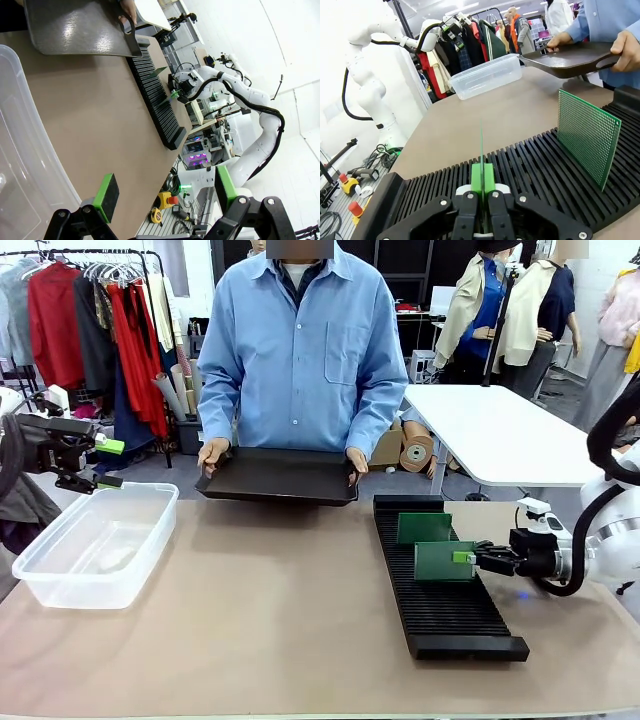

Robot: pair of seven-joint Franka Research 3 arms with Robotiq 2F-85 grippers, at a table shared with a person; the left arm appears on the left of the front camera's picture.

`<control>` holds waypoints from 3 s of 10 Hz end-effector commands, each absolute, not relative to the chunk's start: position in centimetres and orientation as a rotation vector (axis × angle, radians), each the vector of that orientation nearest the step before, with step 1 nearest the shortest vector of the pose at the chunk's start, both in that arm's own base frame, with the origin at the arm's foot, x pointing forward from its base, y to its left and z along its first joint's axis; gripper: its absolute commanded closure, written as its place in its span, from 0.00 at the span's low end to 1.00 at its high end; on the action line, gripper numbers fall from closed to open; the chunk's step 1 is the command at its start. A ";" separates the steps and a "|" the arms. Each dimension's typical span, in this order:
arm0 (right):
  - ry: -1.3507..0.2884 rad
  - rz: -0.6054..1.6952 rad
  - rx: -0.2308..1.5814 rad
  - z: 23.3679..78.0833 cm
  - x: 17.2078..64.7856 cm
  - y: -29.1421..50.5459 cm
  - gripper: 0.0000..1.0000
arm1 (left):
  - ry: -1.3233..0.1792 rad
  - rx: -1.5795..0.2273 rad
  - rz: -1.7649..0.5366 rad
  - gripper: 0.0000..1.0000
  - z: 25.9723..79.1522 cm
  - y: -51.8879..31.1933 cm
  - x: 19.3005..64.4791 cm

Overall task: Sort PCBs into racks and boxes based on the side picked up.
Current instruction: If the short side of the Blank PCB is picked up, insert it into the PCB Rack ; if the long side is picked up, place it in the Organizing box.

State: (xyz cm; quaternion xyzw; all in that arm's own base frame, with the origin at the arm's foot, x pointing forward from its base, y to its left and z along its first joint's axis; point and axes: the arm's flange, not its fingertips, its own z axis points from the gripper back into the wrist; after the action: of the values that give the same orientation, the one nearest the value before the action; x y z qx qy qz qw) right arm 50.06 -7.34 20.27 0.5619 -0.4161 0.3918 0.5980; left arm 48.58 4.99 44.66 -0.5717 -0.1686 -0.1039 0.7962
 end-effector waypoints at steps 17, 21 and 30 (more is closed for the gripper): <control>-0.980 0.921 1.311 19.6 50.1 -7.4 1.00 | -0.360 -1.229 -0.210 0.00 44.9 4.9 48.6; -0.980 0.921 1.311 19.6 50.1 -7.4 1.00 | -0.360 -1.229 -0.210 0.00 44.9 4.9 48.6; -1.001 0.941 1.261 19.1 50.4 -6.6 1.00 | -0.360 -1.229 -0.210 0.00 44.9 4.9 48.6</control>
State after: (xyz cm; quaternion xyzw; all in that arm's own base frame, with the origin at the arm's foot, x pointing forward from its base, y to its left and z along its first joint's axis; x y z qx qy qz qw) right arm 50.22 -7.31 19.66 0.5633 -0.4227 0.3956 0.5895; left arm 48.58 4.99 44.66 -0.5717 -0.1686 -0.1039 0.7962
